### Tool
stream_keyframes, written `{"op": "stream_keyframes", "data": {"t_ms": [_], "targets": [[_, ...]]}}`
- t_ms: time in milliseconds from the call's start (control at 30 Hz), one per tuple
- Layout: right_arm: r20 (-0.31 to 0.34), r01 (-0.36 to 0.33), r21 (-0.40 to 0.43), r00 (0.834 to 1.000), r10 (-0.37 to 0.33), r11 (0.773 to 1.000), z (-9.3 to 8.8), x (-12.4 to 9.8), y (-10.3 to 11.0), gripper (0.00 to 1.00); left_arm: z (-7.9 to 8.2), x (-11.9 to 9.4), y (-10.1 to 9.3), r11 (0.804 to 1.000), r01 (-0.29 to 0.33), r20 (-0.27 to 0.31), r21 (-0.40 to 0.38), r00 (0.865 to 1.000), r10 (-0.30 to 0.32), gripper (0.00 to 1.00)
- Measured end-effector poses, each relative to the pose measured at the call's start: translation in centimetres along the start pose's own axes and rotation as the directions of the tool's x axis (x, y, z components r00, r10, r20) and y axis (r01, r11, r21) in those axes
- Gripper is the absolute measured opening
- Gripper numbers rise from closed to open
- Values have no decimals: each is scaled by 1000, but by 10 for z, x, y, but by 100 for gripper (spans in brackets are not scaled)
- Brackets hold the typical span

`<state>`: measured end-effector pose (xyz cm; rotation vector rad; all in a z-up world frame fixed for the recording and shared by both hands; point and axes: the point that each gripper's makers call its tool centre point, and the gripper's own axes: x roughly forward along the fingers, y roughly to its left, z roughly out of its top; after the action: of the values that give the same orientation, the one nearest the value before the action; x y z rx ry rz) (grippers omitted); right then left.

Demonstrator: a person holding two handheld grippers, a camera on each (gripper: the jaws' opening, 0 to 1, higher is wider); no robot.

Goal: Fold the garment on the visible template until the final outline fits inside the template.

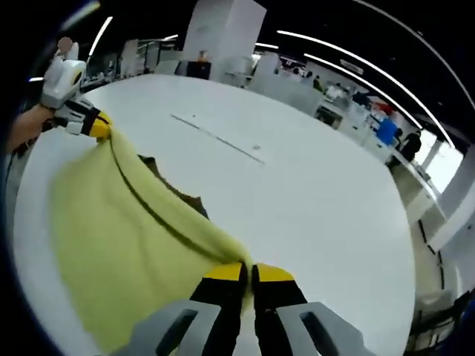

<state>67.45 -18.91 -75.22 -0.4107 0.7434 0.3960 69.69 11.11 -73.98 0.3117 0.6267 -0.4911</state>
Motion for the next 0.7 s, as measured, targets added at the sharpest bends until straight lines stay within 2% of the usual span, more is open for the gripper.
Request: {"op": "stream_keyframes", "data": {"t_ms": [200, 300, 333, 400, 567, 700], "targets": [[-19, -19, -2, 1000, 19, 1000, -7, 7, 1, 5, -14, 7, 6, 998, -1, -18, -69, 1000, 0, 3], [-28, -36, -24, 999, 35, 999, -9, 7, 4, 11, -16, 6, 15, 999, -35, -24, -34, 999, 35, 12], [-33, -45, -37, 999, 43, 998, -10, 7, 6, 12, -16, 4, 15, 999, -26, -20, -33, 999, 26, 13], [-31, -52, -56, 998, 50, 997, -10, 7, 7, 15, -12, 1, 9, 997, 33, 15, -73, 999, -32, 13], [-30, -63, -93, 998, 61, 994, -8, 4, 8, 21, -9, -6, 11, 999, 40, 28, 2, 999, -40, 24], [-45, -59, -144, 998, 53, 988, -12, 4, 6, 21, -8, -10, 5, 995, 81, 40, 52, 996, -83, 25]]}}
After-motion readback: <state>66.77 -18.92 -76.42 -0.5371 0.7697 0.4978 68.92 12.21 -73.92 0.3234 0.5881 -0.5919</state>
